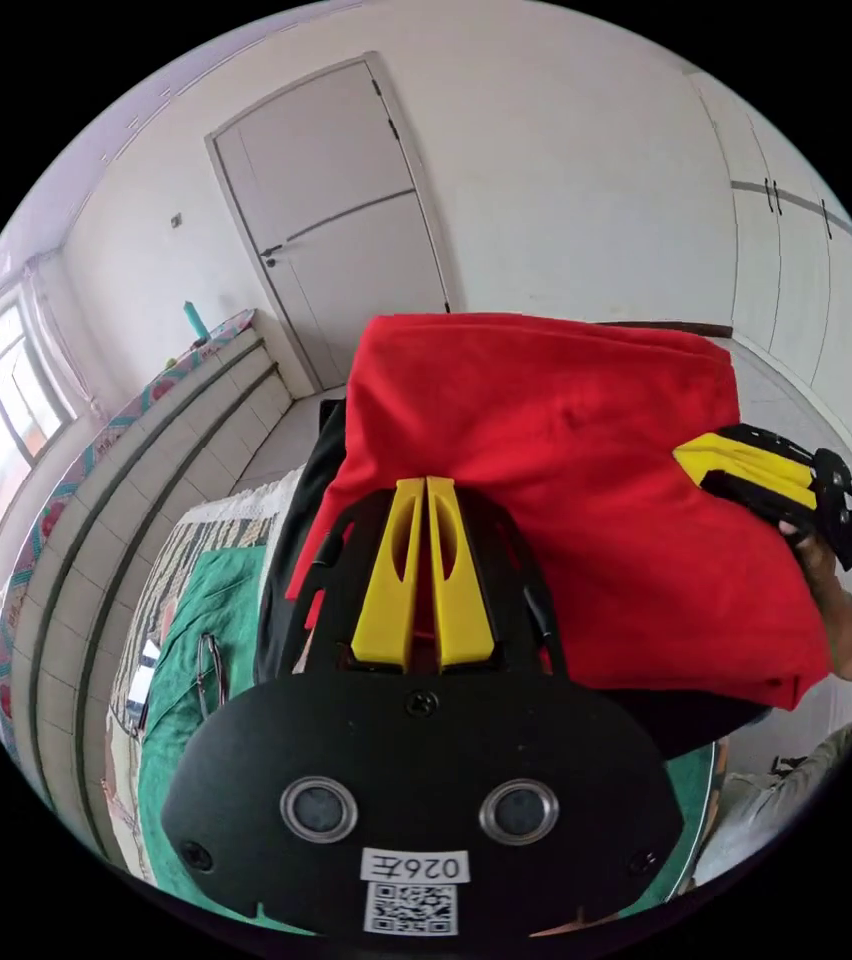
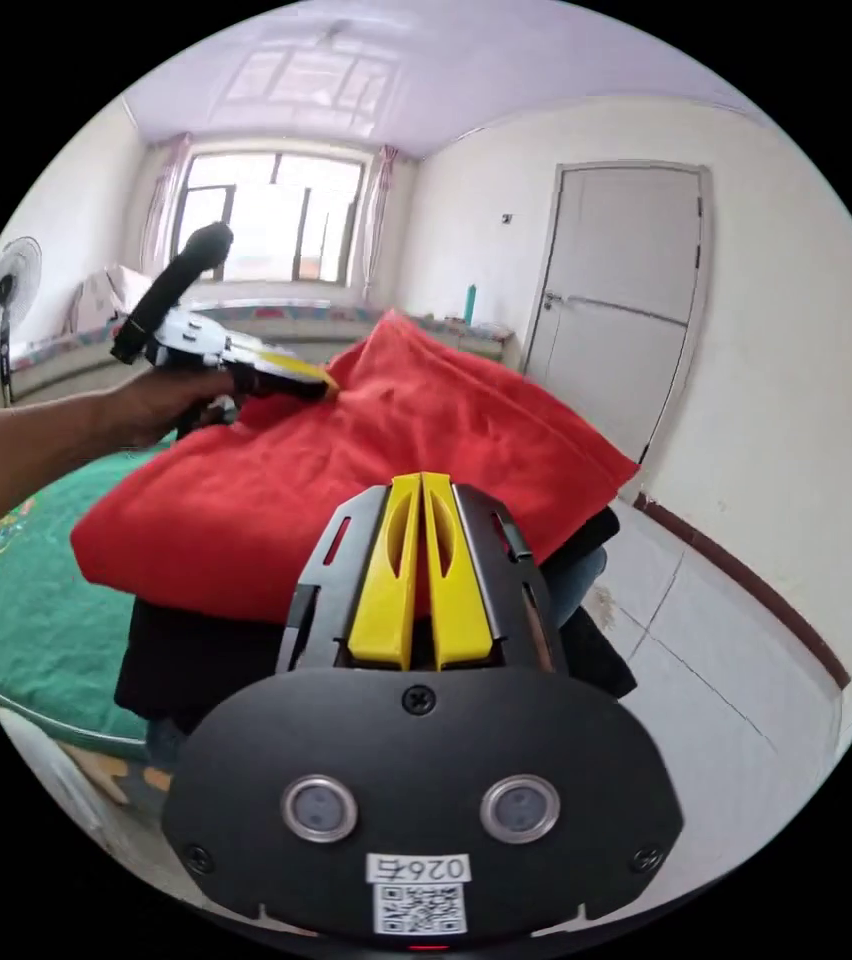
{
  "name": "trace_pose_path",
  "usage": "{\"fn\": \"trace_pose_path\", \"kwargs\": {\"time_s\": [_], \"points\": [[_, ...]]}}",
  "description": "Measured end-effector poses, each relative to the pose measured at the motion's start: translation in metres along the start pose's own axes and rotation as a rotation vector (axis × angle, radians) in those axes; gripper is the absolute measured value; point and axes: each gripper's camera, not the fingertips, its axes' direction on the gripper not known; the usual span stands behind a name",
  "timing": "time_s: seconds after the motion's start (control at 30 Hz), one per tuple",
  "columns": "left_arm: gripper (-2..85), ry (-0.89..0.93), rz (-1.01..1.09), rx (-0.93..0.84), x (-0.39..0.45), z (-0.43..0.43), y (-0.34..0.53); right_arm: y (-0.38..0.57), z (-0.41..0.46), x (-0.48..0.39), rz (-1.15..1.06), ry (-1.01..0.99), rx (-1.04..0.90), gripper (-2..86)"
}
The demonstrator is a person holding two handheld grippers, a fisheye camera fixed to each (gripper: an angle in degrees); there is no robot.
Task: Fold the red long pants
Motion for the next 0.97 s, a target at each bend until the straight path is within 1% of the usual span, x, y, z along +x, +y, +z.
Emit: {"fn": "trace_pose_path", "kwargs": {"time_s": [0.03, 0.1, 0.13, 0.2, 0.23, 0.27, 0.3, 0.33, 0.4, 0.47, 0.5, 0.53, 0.6, 0.63, 0.7, 0.73, 0.8, 0.83, 0.9, 0.93, 0.97], "points": [[-1.0, 0.007, -0.002, 0.001, 0.000, -0.006, 0.002, 0.004, -0.002, 0.000, 0.012, -0.006, 0.013, -1.1], [-0.9, -0.046, -0.052, -0.027, -0.001, -0.039, 0.013, 0.010, -0.009, 0.002, 0.060, -0.052, 0.012, -1.1], [-0.9, -0.057, -0.061, -0.013, 0.000, -0.051, 0.018, 0.011, -0.012, 0.003, 0.076, -0.064, 0.007, -1.0], [-0.8, -0.058, -0.070, 0.120, 0.005, -0.115, 0.052, 0.012, -0.035, 0.003, 0.130, -0.085, 0.025, -1.0], [-0.8, -0.057, -0.079, 0.158, 0.007, -0.134, 0.063, 0.014, -0.044, 0.001, 0.138, -0.080, 0.059, -1.0], [-0.8, -0.066, -0.094, 0.215, 0.012, -0.170, 0.088, 0.019, -0.067, -0.003, 0.153, -0.078, 0.148, -1.0], [-0.8, -0.097, -0.109, 0.253, 0.018, -0.205, 0.114, 0.023, -0.090, -0.010, 0.160, -0.108, 0.238, -1.0], [-0.8, -0.120, -0.116, 0.263, 0.022, -0.222, 0.128, 0.025, -0.101, -0.013, 0.161, -0.141, 0.272, -1.0], [-0.8, -0.213, -0.153, 0.302, 0.039, -0.292, 0.186, 0.028, -0.132, -0.030, 0.179, -0.311, 0.367, -1.0], [-0.8, -0.225, -0.203, 0.330, 0.050, -0.346, 0.234, 0.023, -0.148, -0.053, 0.140, -0.406, 0.388, -1.0], [-0.8, -0.219, -0.236, 0.332, 0.057, -0.381, 0.265, 0.018, -0.158, -0.074, 0.084, -0.440, 0.387, -1.0], [-0.8, -0.217, -0.257, 0.329, 0.060, -0.398, 0.280, 0.014, -0.162, -0.085, 0.053, -0.457, 0.384, -1.0], [-0.6, -0.228, -0.346, 0.334, 0.074, -0.467, 0.346, -0.007, -0.180, -0.137, -0.091, -0.554, 0.347, -1.0], [-0.7, -0.241, -0.362, 0.327, 0.079, -0.484, 0.363, -0.012, -0.184, -0.151, -0.121, -0.576, 0.339, -1.0], [-0.9, -0.356, -0.462, 0.259, 0.101, -0.547, 0.428, -0.033, -0.199, -0.208, -0.226, -0.675, 0.349, -1.0], [-0.9, -0.404, -0.498, 0.250, 0.107, -0.563, 0.446, -0.038, -0.203, -0.223, -0.252, -0.704, 0.351, -1.1], [-0.9, -0.615, -0.660, 0.254, 0.140, -0.628, 0.518, -0.059, -0.216, -0.285, -0.328, -0.828, 0.327, -1.1], [-0.9, -0.667, -0.707, 0.261, 0.149, -0.644, 0.537, -0.064, -0.219, -0.301, -0.350, -0.867, 0.310, -1.1], [-0.8, -0.911, -0.924, 0.305, 0.192, -0.708, 0.614, -0.084, -0.226, -0.368, -0.426, -1.040, 0.213, -1.2], [-0.8, -0.975, -0.977, 0.316, 0.203, -0.722, 0.633, -0.087, -0.227, -0.385, -0.441, -1.084, 0.185, -1.2], [-0.6, -1.099, -1.089, 0.335, 0.227, -0.749, 0.668, -0.094, -0.231, -0.419, -0.475, -1.168, 0.135, -1.2]]}}
